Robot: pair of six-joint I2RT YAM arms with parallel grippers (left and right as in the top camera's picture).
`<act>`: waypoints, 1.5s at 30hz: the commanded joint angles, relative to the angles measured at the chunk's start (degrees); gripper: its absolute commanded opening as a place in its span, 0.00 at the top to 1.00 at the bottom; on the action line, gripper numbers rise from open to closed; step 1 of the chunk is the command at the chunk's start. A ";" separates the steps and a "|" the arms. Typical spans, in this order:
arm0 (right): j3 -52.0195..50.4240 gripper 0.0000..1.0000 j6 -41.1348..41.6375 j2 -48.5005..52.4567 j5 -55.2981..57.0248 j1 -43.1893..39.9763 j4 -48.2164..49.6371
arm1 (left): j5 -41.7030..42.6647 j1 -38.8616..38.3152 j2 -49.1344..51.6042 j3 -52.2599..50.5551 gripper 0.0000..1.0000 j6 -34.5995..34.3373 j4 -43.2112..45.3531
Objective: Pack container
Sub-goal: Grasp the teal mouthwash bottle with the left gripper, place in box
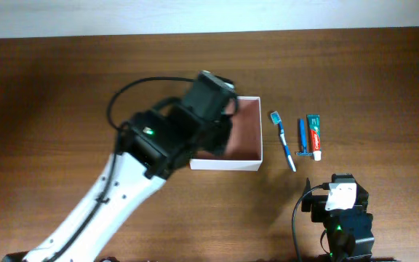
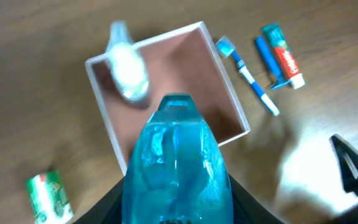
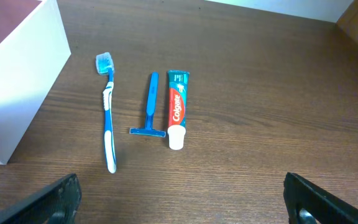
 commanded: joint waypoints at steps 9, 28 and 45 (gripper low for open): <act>-0.46 0.01 0.68 -0.44 -0.11 -0.39 -0.02 | -7.91 -2.95 18.93 0.57 0.66 -4.00 16.26; -0.46 0.01 0.66 -0.44 -0.11 -0.39 -0.02 | -1.38 0.13 26.51 6.75 0.13 -1.18 18.82; -0.46 0.01 0.66 -0.44 -0.11 -0.39 -0.02 | -5.35 23.82 16.83 11.56 0.01 2.73 -19.67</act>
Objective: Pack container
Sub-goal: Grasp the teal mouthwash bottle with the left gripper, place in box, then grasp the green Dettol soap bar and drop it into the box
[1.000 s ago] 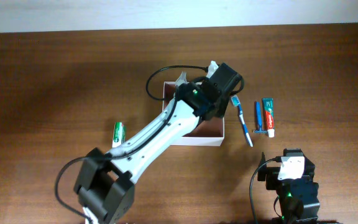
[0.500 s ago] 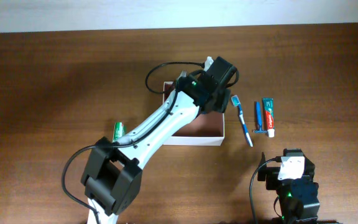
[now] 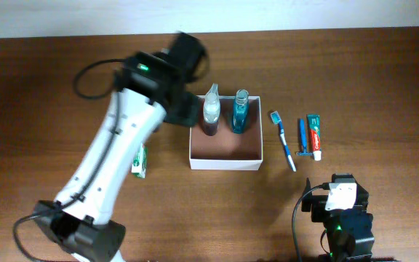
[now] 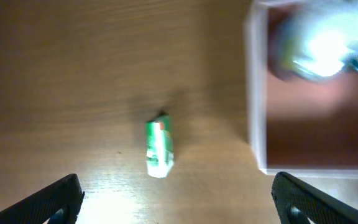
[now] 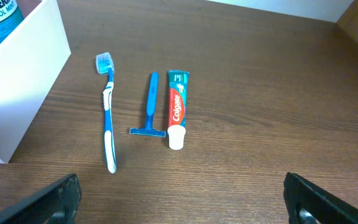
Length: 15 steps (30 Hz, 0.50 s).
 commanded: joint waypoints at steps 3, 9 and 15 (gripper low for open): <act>-0.46 0.01 0.72 -0.44 -0.13 -0.39 -0.02 | 5.75 11.78 0.04 -11.34 0.01 0.98 6.88; -0.46 0.01 0.72 -0.44 -0.13 -0.39 -0.02 | 12.00 15.39 0.04 -29.53 0.01 5.92 21.00; -0.46 0.01 0.72 -0.44 -0.13 -0.39 -0.02 | 11.98 15.39 0.04 -41.94 0.04 6.03 30.73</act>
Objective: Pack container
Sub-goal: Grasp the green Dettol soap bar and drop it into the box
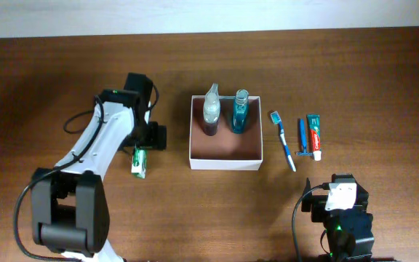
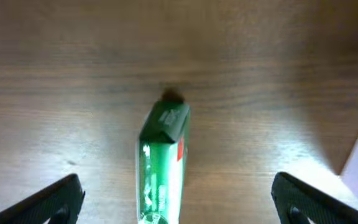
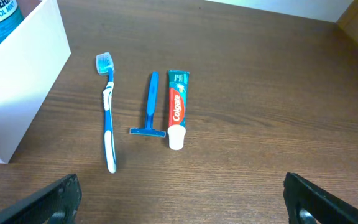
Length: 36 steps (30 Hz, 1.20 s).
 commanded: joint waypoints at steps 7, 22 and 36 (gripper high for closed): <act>-0.46 0.01 0.70 -0.44 -0.13 -0.39 -0.04 | 0.48 0.09 -0.35 -11.10 0.25 1.09 11.47; -0.46 0.01 0.70 -0.44 -0.13 -0.39 -0.04 | 5.79 -0.33 -5.16 4.15 0.91 1.14 -5.73; -0.46 0.01 0.70 -0.44 -0.13 -0.39 -0.04 | 10.97 -27.58 -7.82 17.29 0.91 19.63 -0.07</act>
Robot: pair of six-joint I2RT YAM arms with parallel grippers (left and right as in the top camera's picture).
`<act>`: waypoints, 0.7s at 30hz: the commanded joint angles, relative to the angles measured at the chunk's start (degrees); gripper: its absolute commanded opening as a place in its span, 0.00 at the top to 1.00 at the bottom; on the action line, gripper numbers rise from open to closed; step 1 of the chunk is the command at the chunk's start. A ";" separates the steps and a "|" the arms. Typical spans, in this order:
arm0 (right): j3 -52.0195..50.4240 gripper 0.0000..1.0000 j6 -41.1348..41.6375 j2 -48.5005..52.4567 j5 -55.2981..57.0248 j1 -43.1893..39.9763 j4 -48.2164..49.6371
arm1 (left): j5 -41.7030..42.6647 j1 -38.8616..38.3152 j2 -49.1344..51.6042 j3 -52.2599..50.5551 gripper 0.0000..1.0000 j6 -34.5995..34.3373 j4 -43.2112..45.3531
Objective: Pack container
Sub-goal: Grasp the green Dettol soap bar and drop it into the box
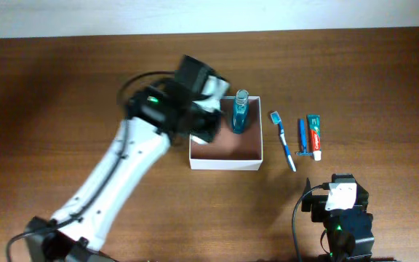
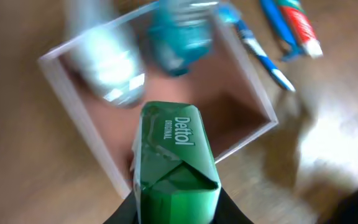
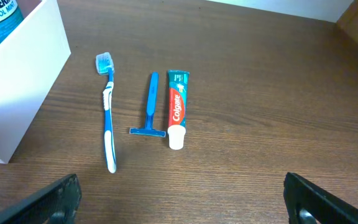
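My left gripper (image 2: 176, 214) is shut on a green Dettol soap box (image 2: 174, 155) and hangs over the left part of the white box (image 1: 225, 164). Inside the box stand a blue mouthwash bottle (image 1: 239, 113) and a clear bottle (image 2: 107, 65), which the arm hides in the overhead view. A toothbrush (image 3: 108, 112), a blue razor (image 3: 149, 106) and a Colgate tube (image 3: 176, 109) lie on the table right of the box. My right gripper (image 3: 182, 199) is open, low above the table near the front edge, with nothing between its fingers.
The wooden table's far edge (image 1: 209, 33) meets a pale wall. The white box's near corner (image 3: 23, 81) stands left of the toothbrush in the right wrist view.
My left gripper was open over the green soap box lying on the table left of the white box. Now it is shut on that soap box and holds it above the white box.
My left gripper first held the blue mouthwash bottle over the white box, beside the clear bottle. Then the mouthwash stood in the box and the gripper was open, left of it, then over the soap box. Now it carries the soap box above the white box. The right arm stayed still.
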 commanded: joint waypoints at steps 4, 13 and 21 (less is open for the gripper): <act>-0.46 0.01 0.70 -0.44 -0.13 -0.39 -0.02 | -11.67 -10.25 7.32 0.31 0.99 27.98 3.50; -0.46 0.01 0.70 -0.44 -0.13 -0.39 -0.02 | -12.72 -8.26 17.03 0.31 0.86 37.24 10.67; -0.46 0.01 0.70 -0.44 -0.13 -0.39 -0.02 | -12.52 -8.31 16.52 5.16 0.00 32.54 3.96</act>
